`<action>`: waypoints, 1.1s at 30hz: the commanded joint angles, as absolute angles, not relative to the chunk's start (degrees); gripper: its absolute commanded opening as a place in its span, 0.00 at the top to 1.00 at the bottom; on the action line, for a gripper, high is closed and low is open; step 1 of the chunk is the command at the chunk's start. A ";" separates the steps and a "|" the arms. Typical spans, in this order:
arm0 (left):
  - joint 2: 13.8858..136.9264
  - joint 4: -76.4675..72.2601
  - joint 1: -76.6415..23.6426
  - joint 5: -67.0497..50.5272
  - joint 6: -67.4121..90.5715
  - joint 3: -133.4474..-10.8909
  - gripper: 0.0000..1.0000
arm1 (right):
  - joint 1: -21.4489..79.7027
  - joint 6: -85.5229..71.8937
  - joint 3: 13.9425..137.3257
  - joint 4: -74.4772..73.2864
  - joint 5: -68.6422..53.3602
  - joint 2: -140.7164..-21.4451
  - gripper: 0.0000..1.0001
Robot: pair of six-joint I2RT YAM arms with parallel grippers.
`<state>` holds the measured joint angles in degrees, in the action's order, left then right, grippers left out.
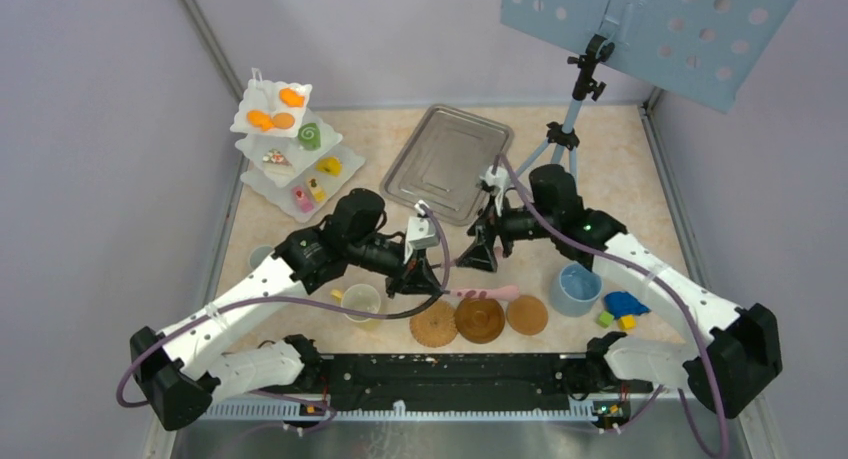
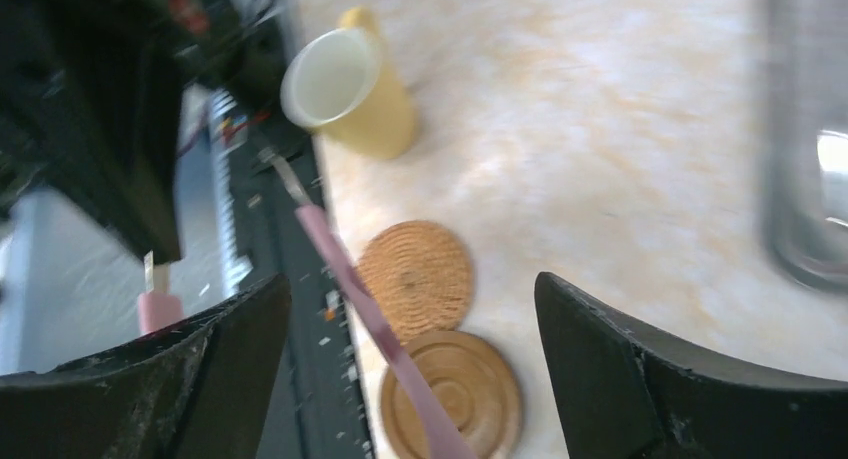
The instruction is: Serve the afternoon tea
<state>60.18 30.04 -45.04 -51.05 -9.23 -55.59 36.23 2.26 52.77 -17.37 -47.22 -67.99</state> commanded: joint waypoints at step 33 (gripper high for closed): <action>113.72 0.31 -42.85 17.01 11.18 -77.30 0.96 | 32.34 -21.58 51.76 -35.33 5.43 -38.03 0.13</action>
